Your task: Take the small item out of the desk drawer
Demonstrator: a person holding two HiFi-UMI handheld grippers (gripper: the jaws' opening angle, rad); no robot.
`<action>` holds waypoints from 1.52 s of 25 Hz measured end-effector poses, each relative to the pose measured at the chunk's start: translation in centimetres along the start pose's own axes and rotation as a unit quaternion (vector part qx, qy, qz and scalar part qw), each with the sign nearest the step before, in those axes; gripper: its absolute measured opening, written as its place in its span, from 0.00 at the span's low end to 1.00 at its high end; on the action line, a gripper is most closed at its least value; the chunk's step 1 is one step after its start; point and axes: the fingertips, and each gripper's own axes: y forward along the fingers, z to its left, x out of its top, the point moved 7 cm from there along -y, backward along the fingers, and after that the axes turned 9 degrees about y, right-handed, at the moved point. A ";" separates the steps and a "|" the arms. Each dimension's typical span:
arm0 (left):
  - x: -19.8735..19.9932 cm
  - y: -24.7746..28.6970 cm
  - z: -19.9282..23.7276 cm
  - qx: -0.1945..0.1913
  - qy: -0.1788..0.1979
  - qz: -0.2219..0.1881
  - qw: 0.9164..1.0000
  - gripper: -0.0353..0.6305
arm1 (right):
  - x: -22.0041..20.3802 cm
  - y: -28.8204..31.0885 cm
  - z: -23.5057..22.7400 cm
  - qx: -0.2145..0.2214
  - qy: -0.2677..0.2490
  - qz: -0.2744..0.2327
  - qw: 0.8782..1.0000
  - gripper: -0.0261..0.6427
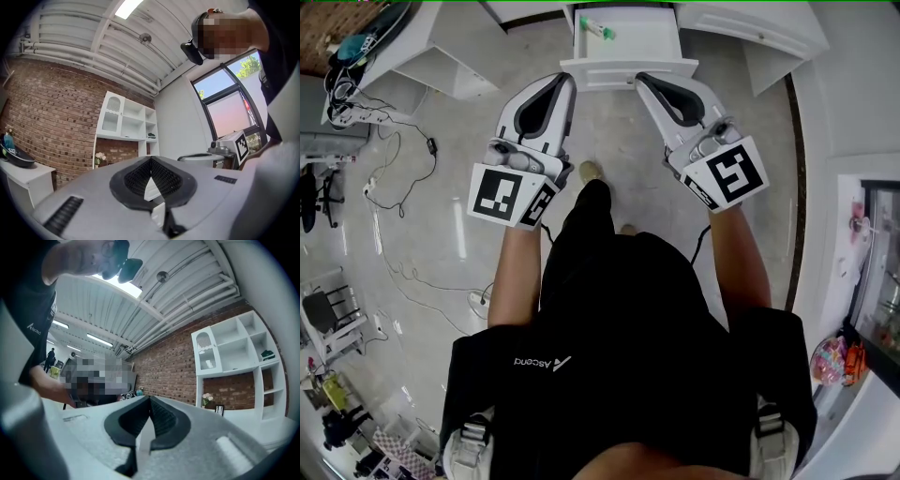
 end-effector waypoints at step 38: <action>-16.5 18.7 33.1 -0.035 -0.033 0.001 0.999 0.05 | -15.8 35.0 -21.0 -0.037 -0.028 0.234 0.971 0.04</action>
